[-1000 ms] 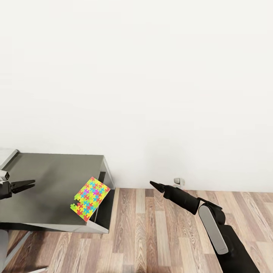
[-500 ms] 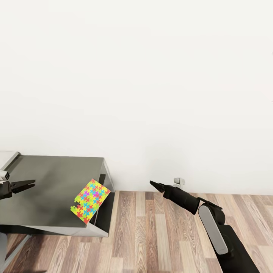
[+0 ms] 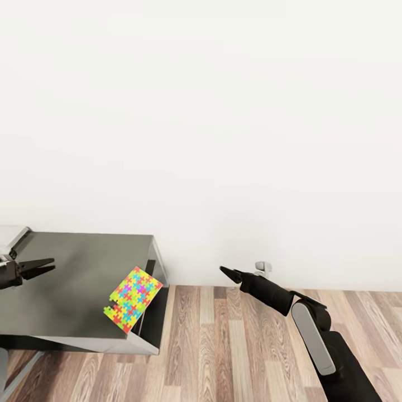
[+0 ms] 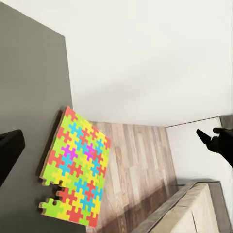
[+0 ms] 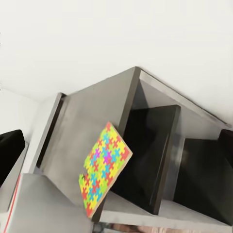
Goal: Put all the toys in the child's room - the three board games (two on the bed and one on the table), the two jigsaw puzzles on the table, and the tennis ball on the table - inside the toy box on the table in the child's room.
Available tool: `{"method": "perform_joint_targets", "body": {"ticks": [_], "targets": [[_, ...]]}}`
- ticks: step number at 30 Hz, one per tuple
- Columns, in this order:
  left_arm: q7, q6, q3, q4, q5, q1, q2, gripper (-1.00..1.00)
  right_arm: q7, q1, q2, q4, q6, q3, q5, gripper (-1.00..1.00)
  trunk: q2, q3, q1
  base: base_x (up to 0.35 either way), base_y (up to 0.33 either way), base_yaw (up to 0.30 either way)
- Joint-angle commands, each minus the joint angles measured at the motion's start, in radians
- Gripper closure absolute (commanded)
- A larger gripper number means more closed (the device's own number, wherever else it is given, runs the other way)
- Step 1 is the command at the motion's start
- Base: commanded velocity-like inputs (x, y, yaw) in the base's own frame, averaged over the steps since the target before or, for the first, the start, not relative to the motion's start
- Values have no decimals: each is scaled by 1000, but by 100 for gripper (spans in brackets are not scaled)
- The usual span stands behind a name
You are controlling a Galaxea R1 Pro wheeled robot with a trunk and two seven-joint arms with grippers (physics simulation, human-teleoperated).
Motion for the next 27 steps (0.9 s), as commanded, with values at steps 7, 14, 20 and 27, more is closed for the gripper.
{"method": "perform_joint_targets", "body": {"ticks": [7, 14, 20, 27], "targets": [[-4, 108, -5, -149, 15, 15, -102, -100, 20, -1, -13, 1, -68, 45, -7, -100, -51, -12, 27, 0, 0, 0], [-4, 149, -3, -237, 20, 53, -146, -100, 65, -1, -18, 3, -94, 56, -4, -100, -72, -9, 39, 0, 0, 0], [-4, 157, -1, -267, 25, 61, -151, -100, 71, -1, -17, 6, -99, 60, -2, -100, -114, -18, 62, 0, 0, 0], [-4, 159, -1, -274, 47, 66, -152, -100, 73, -1, -17, 19, -101, 61, -1, -100, -135, -24, 73, 0, 0, 0]]}}
